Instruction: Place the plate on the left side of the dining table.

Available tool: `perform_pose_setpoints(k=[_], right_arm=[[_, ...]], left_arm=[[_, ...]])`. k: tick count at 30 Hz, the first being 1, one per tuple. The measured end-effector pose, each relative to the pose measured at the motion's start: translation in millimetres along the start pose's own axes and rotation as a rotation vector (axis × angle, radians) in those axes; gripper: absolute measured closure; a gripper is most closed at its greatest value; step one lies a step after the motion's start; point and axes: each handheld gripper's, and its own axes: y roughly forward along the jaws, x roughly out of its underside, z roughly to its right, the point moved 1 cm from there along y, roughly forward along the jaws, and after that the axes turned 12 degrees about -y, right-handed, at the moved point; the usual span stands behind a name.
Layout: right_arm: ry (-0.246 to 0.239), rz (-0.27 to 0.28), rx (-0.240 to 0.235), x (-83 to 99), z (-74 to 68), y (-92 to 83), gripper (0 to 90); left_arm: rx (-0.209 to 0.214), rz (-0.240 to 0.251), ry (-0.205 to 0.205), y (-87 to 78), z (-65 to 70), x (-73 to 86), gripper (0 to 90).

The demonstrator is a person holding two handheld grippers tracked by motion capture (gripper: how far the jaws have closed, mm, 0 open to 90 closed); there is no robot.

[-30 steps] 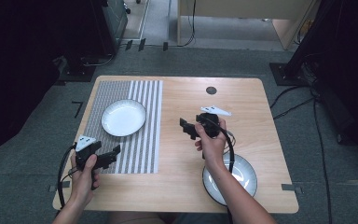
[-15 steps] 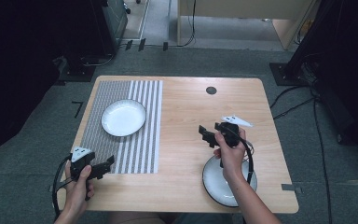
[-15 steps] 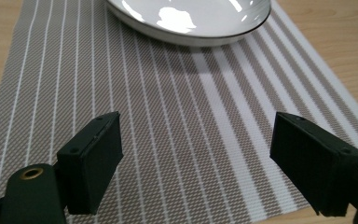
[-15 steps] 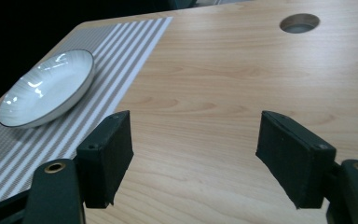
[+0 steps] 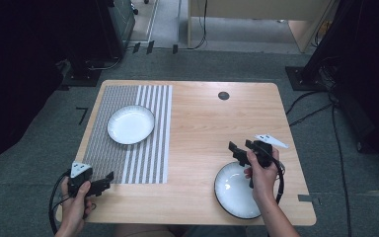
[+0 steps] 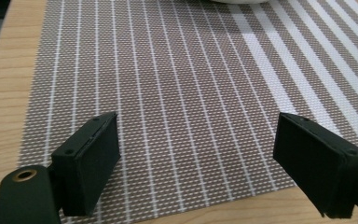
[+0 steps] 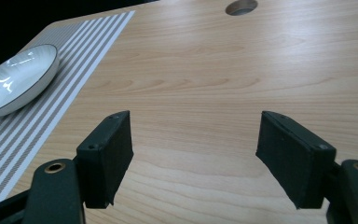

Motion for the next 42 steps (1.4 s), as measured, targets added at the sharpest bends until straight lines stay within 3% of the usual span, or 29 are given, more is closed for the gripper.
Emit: perform_pose_setpoints(k=[14, 17, 23, 32, 42], right_arm=[[0.023, 0.003, 0.076, 22.3, 29.9, -30.1, 26.8], [0.035, -0.005, 0.091, 29.3, 36.0, -35.3, 26.8], [0.056, -0.014, 0.122, 42.3, 49.6, -49.2, 26.9], [0.073, -0.017, 0.171, 58.9, 65.2, -69.7, 26.8], [0.088, -0.057, 0.234, 80.2, 77.8, -83.8, 26.4]], left_arm=[[-0.082, 0.002, 0.023, 0.5, -14.4, 2.5, 14.5], [-0.08, 0.003, 0.021, -0.1, -17.3, 2.6, 14.5], [-0.094, 0.003, 0.061, 0.1, -17.6, 4.5, 14.3], [-0.092, 0.014, 0.061, 0.2, -17.8, 6.0, 13.9], [-0.09, 0.013, 0.061, 0.2, -18.0, 6.1, 13.9]])
